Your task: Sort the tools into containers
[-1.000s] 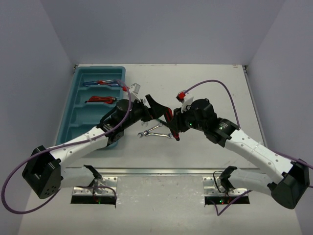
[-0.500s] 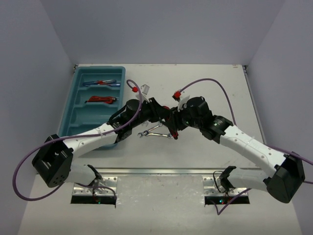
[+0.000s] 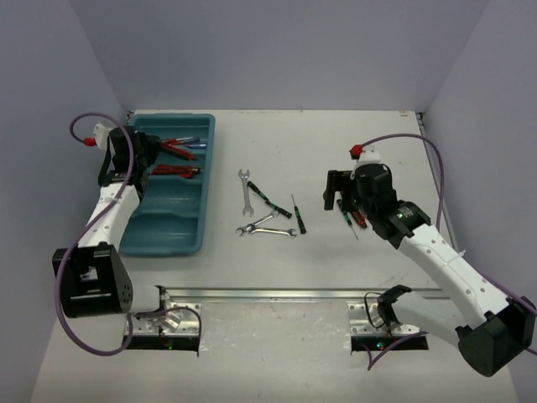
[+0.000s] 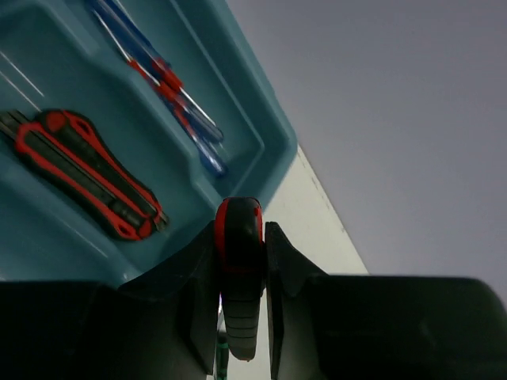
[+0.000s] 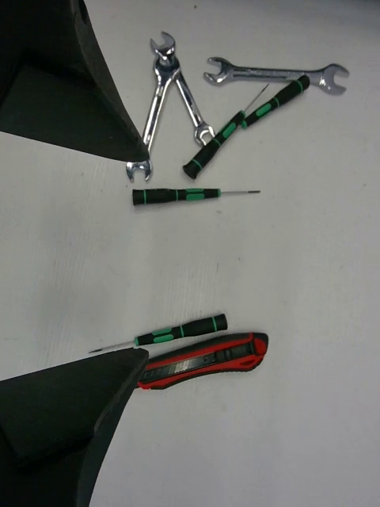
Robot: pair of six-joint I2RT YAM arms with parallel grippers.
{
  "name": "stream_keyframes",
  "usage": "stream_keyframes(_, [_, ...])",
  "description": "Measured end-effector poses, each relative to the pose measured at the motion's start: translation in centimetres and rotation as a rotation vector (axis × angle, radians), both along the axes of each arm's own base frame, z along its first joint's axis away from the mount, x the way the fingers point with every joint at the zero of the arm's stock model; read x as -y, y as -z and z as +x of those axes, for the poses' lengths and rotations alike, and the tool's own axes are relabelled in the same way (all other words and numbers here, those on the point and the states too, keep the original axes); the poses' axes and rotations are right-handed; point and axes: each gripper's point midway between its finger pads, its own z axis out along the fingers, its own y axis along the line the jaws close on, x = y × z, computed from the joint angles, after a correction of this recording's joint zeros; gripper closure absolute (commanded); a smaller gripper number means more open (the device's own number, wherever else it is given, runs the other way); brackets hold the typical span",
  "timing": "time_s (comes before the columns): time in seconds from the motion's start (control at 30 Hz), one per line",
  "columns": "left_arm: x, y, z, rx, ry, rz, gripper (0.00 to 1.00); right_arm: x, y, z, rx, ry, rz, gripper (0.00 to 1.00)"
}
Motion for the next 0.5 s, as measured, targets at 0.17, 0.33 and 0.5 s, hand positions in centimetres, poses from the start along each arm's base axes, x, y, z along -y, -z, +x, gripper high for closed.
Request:
stream_keyframes(0.17, [-5.9, 1.6, 2.9, -0.055, -0.184, 0.001, 0.8, 1.3, 3.2, -0.4, -0.094, 0.034, -0.057, 0.01])
stream_keyframes(0.33, [-7.1, 8.0, 3.7, -0.198, -0.238, -0.047, 0.46, 2.0, 5.2, -0.3, -0.163, 0.048, -0.087, 0.01])
stream_keyframes(0.5, [-6.7, 9.7, 3.4, -0.234, -0.232, -0.076, 0.1, 3.2, 6.5, 0.1, -0.216, 0.074, -0.091, 0.01])
